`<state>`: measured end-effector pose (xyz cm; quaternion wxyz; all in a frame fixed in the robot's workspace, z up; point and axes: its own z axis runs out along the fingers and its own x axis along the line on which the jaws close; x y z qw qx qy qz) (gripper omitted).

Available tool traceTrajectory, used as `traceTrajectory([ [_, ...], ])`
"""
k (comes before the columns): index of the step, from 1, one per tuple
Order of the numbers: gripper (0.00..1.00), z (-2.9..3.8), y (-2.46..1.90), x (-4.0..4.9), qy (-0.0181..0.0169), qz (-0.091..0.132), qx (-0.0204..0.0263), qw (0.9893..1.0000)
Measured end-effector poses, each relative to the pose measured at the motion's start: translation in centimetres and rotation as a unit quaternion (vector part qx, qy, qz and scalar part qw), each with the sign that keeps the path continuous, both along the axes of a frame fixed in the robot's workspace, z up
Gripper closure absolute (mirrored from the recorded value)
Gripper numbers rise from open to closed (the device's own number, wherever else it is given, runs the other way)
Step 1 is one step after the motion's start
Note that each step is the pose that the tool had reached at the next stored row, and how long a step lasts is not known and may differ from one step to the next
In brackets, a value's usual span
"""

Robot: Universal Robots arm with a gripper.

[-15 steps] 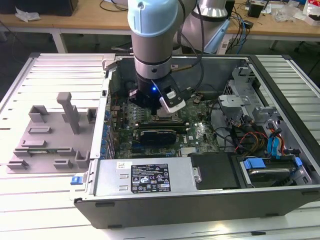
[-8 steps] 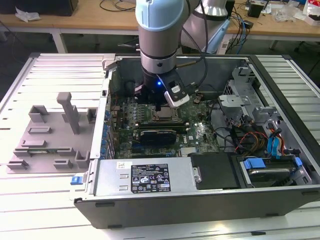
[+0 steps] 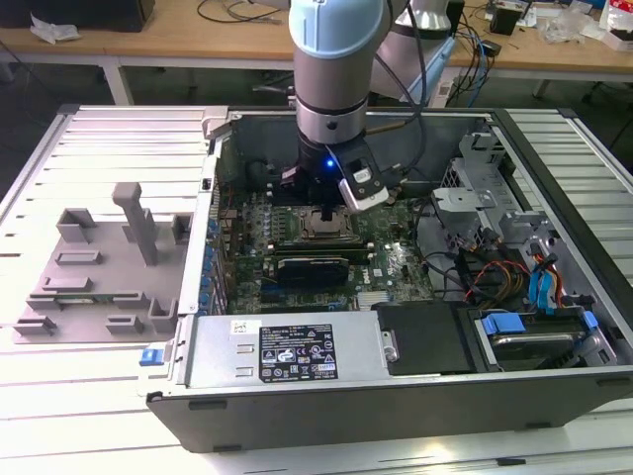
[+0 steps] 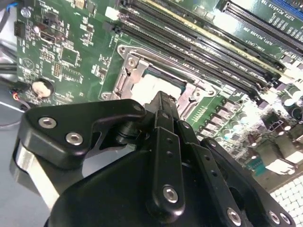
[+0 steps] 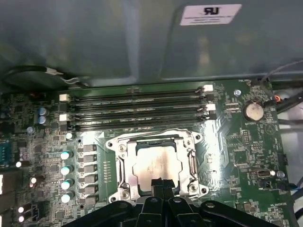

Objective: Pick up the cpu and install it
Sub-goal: 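Install the second cpu locking lever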

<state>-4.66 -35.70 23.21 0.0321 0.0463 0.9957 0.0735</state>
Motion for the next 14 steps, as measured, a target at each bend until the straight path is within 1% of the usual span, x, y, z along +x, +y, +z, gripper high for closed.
traceTrajectory([
  [1,0.89,-0.01,0.19,0.04,0.0000,-0.001,-0.0027,1.0000],
  [2,0.89,-0.01,0.56,0.04,-0.0001,-0.001,-0.0032,1.0000],
  [3,0.89,0.00,1.04,0.05,-0.0001,-0.001,-0.0043,1.0000],
  [4,0.89,0.14,1.21,0.04,0.0000,-0.001,-0.0056,1.0000],
  [5,0.89,0.67,1.26,0.05,0.0000,-0.001,-0.0070,1.0000],
  [7,0.89,1.29,1.28,0.04,0.0000,-0.001,-0.0092,1.0000],
  [8,0.89,1.35,1.29,0.05,-0.0001,-0.001,-0.0102,0.9999],
  [14,0.89,1.35,1.29,0.04,0.0000,-0.001,-0.0104,0.9999],
])
